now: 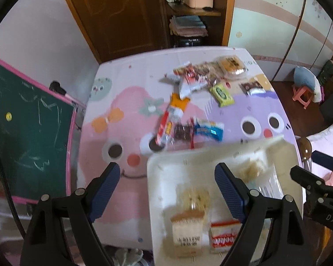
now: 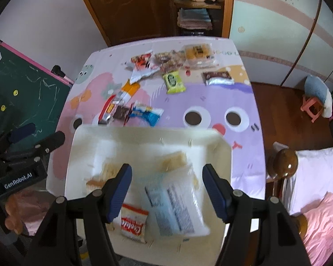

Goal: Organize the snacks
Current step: 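Move both grippers back to the snack pile, left toward the orange OATS bar, right toward the green pack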

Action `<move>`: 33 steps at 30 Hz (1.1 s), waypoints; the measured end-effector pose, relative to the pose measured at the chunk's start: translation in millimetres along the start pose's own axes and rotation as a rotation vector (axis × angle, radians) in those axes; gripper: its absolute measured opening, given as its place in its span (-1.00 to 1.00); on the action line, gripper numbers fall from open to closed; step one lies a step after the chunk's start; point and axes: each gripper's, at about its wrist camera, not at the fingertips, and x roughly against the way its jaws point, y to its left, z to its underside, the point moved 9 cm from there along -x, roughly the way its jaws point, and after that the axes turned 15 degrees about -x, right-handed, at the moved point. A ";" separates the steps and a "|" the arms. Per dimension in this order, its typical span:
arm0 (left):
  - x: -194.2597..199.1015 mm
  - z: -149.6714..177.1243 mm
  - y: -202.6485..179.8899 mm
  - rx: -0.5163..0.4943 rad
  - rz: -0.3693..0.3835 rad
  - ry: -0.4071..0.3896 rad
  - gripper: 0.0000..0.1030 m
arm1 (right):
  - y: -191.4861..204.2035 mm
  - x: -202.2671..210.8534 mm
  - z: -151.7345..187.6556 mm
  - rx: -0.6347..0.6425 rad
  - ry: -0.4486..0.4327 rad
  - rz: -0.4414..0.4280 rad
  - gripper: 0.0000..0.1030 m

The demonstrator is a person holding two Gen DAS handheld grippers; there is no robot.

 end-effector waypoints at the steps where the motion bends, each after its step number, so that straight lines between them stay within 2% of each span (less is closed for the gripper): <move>1: -0.3 -6.8 2.9 -0.003 -0.005 -0.007 0.68 | 1.5 2.2 -8.5 0.005 -0.013 0.006 0.29; 13: -12.1 -101.3 43.5 0.008 -0.003 -0.103 0.68 | 19.0 13.2 -117.1 0.025 -0.170 0.032 0.29; 19: -42.7 -130.3 56.7 0.034 0.025 -0.101 0.68 | 22.4 -18.5 -154.3 0.021 -0.155 0.036 0.28; 25: -101.8 -135.4 53.5 0.041 0.082 -0.027 0.68 | 19.8 -77.3 -170.0 0.004 -0.082 0.055 0.28; 33: -192.7 -113.7 40.1 0.025 0.143 0.141 0.68 | 19.8 -155.5 -164.2 0.024 0.047 0.096 0.28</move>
